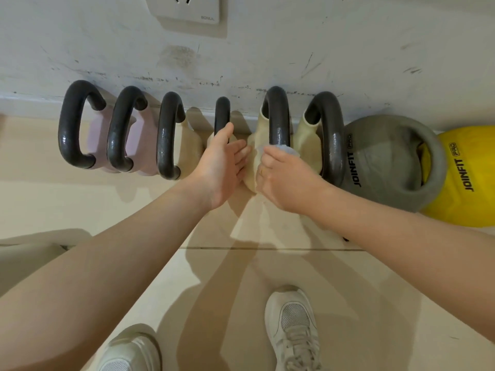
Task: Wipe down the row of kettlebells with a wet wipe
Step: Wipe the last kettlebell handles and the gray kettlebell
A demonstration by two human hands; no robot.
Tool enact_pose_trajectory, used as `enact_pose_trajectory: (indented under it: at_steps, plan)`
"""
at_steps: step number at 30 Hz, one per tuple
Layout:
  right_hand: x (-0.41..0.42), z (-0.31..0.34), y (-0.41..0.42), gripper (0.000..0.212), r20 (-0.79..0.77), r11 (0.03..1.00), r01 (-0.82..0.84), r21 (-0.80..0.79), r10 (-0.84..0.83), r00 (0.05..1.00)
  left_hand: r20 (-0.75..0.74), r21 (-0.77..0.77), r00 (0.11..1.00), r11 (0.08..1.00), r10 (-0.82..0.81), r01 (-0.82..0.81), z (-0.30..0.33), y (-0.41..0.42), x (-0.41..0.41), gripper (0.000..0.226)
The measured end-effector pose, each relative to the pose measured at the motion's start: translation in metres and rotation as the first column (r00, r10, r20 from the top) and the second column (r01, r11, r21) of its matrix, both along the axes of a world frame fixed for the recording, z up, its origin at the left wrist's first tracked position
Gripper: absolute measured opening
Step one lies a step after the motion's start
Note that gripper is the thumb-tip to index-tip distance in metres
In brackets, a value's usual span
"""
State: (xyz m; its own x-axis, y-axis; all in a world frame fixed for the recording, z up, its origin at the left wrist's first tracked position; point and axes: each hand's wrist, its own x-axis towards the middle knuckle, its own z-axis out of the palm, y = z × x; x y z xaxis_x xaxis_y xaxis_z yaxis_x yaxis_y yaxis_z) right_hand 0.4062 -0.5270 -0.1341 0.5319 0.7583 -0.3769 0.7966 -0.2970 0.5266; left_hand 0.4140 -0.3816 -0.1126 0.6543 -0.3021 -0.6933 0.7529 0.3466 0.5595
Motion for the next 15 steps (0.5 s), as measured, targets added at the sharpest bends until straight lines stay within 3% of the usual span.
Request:
enact_pose_trajectory:
  at_steps: [2, 5, 12, 15]
  plan:
    - [-0.009, -0.01, 0.005, 0.044, 0.066, 1.0, 0.002, 0.012, -0.003, 0.998, 0.003, 0.004, 1.0, 1.0, 0.007, -0.007, 0.002, 0.001, -0.002, 0.069]
    - [-0.041, -0.033, 0.009, 0.06, 0.239, 0.988, 0.094, -0.121, -0.062, 0.969, 0.009, 0.003, 1.0, 1.0, -0.011, 0.011, 0.004, 0.003, -0.004, 0.069]
    - [-0.054, -0.055, 0.013, 0.058, 0.194, 0.973, -0.048, -0.226, 0.093, 0.976, 0.024, 0.005, 1.0, 1.0, -0.015, 0.014, -0.002, 0.004, -0.004, 0.07]
    - [-0.031, -0.042, -0.005, 0.057, 0.315, 0.996, -0.082, -0.041, 0.091, 0.945, 0.037, 0.003, 0.999, 1.0, -0.012, 0.012, -0.006, 0.004, -0.004, 0.069]
